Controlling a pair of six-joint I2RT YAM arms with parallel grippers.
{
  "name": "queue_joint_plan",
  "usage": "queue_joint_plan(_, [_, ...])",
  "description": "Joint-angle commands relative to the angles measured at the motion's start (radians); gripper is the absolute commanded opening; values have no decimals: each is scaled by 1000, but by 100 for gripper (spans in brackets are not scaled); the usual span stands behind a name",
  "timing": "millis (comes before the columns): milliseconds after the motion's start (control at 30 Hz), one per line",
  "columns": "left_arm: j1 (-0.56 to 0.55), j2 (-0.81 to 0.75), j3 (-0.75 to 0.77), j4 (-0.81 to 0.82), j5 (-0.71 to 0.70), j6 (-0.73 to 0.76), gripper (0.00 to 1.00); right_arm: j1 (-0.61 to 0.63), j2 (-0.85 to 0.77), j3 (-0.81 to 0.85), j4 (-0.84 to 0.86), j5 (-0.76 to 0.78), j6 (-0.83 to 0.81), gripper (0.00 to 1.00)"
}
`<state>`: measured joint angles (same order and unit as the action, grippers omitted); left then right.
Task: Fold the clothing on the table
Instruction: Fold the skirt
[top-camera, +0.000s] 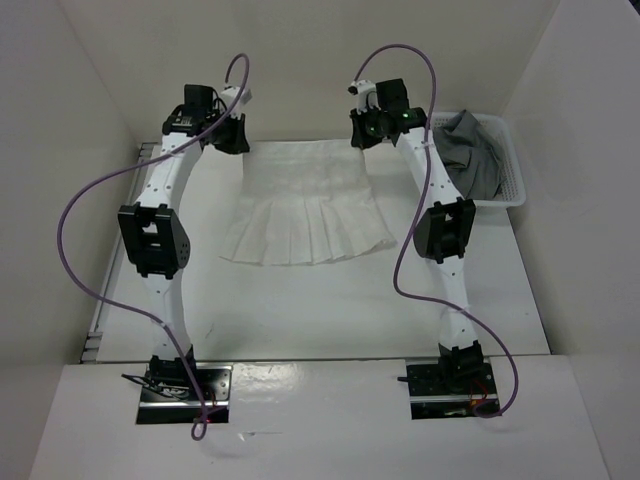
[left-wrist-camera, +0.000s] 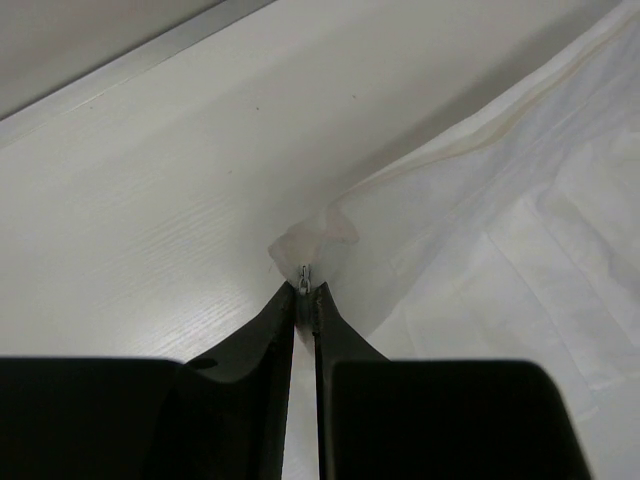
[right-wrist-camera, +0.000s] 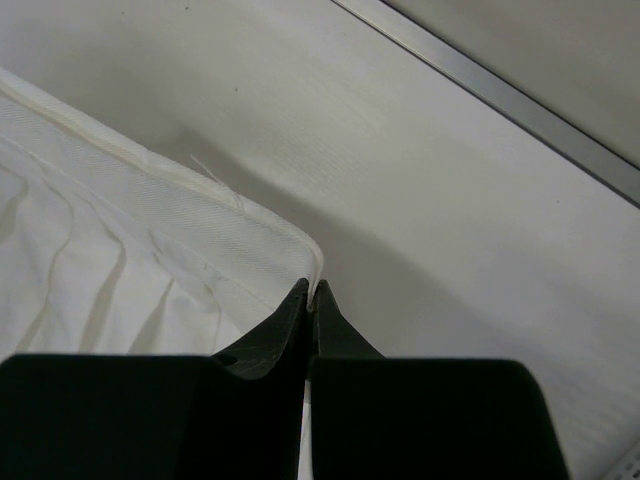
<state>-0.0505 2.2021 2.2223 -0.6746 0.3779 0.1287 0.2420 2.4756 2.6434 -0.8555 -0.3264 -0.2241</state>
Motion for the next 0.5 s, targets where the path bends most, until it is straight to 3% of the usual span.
queue_joint_plan(0, [28,-114,-85,23,-14,31,0,-7,-92,14,-8,56,-29,0])
queue_joint_plan(267, [37,-286,-369,73,-14,81,0,-7,-197,-131,-17,29,-78,0])
queue_joint_plan(467, [57,-381,-504,73,-27,101,0,-7,-395,-420,81,29,-135,0])
